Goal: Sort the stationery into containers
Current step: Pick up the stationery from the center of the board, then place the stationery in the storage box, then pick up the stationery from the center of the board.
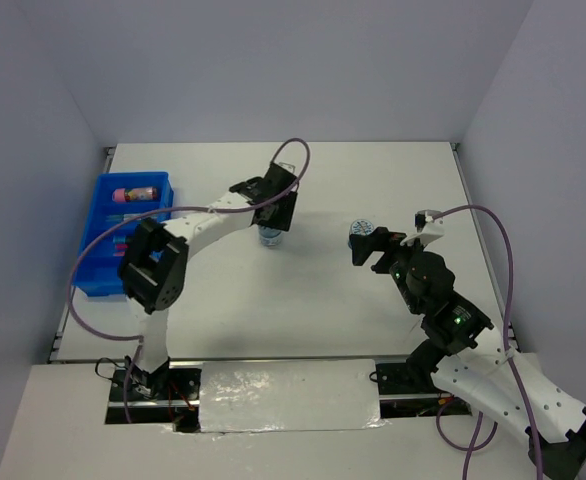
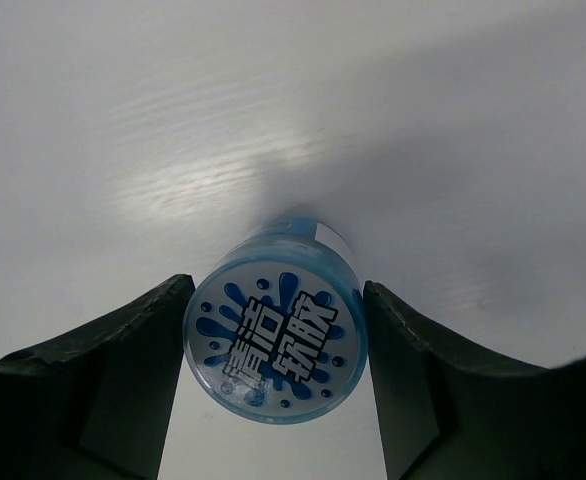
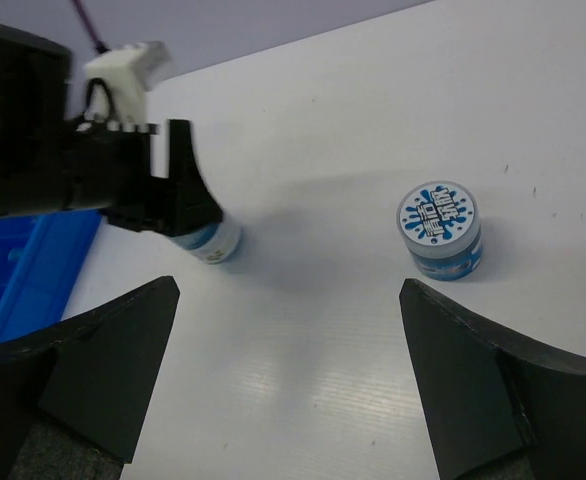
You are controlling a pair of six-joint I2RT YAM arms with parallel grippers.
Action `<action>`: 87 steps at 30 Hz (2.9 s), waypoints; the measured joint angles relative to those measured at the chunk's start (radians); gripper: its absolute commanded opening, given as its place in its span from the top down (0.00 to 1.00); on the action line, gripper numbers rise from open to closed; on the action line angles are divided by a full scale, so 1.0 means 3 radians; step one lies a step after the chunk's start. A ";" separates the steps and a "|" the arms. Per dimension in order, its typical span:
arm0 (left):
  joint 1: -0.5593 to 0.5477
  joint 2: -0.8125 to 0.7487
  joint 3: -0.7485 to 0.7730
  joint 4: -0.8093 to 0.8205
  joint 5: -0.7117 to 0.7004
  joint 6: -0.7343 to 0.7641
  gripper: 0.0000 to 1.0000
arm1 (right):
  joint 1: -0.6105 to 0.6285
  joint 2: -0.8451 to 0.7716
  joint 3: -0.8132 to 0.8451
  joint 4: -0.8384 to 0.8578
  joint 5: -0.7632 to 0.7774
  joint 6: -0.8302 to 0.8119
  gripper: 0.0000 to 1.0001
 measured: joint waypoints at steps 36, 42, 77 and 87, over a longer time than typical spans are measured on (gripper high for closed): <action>0.2482 -0.2960 -0.2188 -0.0735 -0.0999 -0.1661 1.00 | -0.0006 -0.0051 -0.0053 0.0103 -0.0164 -0.0019 0.00; 0.2482 -0.2799 -0.2274 -0.0665 -0.0956 -0.1668 0.94 | -0.0006 -0.0050 -0.0055 0.0126 -0.0211 -0.0019 0.00; 0.0724 -0.1940 -0.0970 0.0189 -0.0336 -0.0877 0.01 | -0.0006 -0.0074 0.0071 -0.0613 0.0835 0.0659 0.00; -0.0622 0.0774 0.1765 0.0314 -0.0043 0.0155 0.01 | -0.0019 -0.0786 0.0116 -0.1200 0.1663 0.1104 0.00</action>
